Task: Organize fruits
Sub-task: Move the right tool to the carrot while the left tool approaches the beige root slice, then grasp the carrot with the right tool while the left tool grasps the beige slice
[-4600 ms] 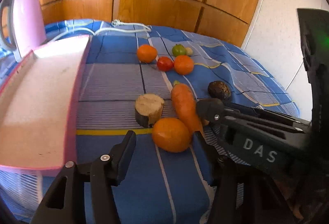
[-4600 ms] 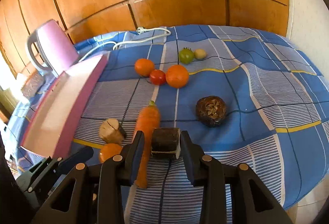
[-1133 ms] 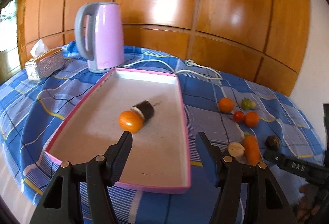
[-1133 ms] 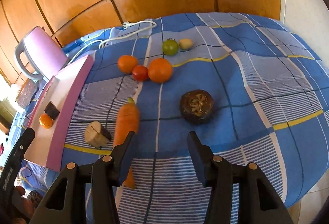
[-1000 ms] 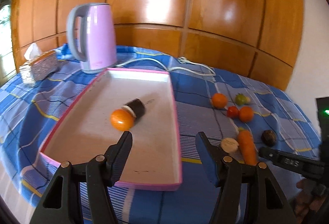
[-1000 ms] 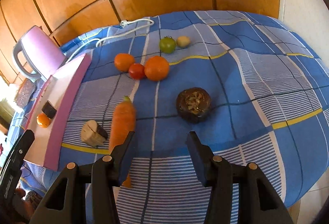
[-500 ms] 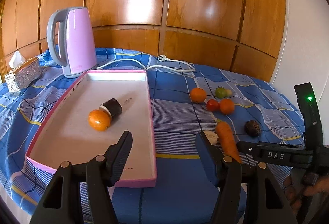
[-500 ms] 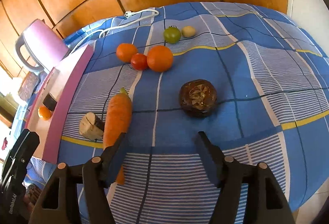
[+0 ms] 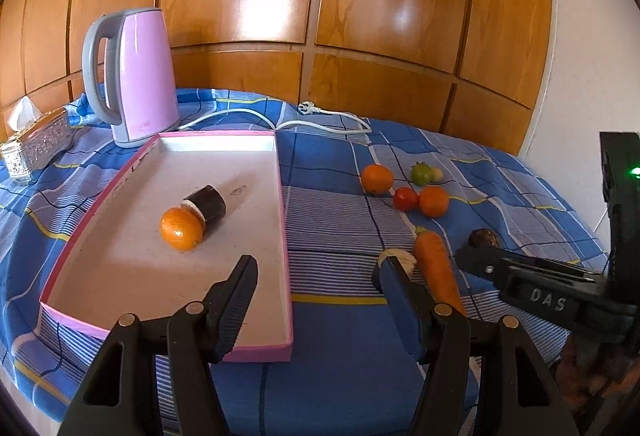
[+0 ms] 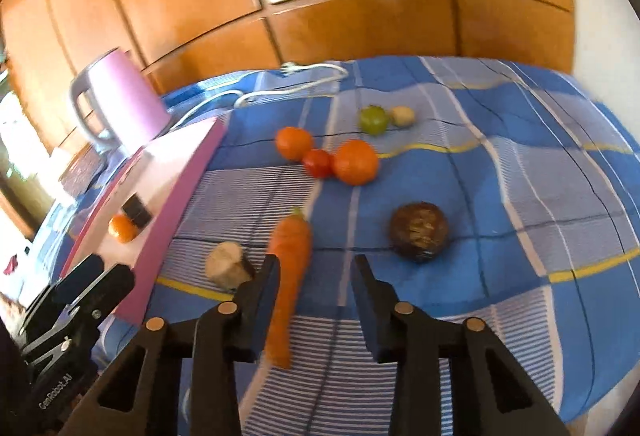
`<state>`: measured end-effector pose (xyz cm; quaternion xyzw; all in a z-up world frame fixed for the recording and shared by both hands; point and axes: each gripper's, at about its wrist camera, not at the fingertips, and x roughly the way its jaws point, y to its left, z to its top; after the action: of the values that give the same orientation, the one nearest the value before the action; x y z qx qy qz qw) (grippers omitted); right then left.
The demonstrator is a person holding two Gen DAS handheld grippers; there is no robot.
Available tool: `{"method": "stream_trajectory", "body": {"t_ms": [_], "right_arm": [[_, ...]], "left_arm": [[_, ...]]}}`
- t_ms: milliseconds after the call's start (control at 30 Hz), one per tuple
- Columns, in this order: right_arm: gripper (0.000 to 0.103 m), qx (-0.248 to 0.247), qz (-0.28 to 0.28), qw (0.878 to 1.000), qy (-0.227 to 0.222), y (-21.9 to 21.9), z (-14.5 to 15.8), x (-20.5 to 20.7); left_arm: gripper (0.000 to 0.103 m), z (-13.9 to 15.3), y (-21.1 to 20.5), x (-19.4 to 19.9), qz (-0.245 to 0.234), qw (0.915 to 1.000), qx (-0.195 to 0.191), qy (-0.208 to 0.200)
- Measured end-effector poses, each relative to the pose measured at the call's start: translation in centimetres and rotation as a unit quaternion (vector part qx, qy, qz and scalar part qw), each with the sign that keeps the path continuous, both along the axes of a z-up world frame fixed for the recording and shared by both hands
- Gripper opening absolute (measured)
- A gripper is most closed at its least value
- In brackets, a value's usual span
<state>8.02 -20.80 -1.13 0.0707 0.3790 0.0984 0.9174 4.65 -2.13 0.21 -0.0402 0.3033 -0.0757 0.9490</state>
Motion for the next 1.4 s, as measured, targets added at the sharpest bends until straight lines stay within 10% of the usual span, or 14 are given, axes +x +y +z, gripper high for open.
{"method": "stream_trajectory", "body": {"t_ms": [1400], "right_arm": [[0.029,-0.005,-0.016,0.999,0.047,-0.3,-2.2,2.8]], "left_arm": [[0.041,-2.0,-4.8,3.8,-0.103,0.9918,0.018,0.074]]}}
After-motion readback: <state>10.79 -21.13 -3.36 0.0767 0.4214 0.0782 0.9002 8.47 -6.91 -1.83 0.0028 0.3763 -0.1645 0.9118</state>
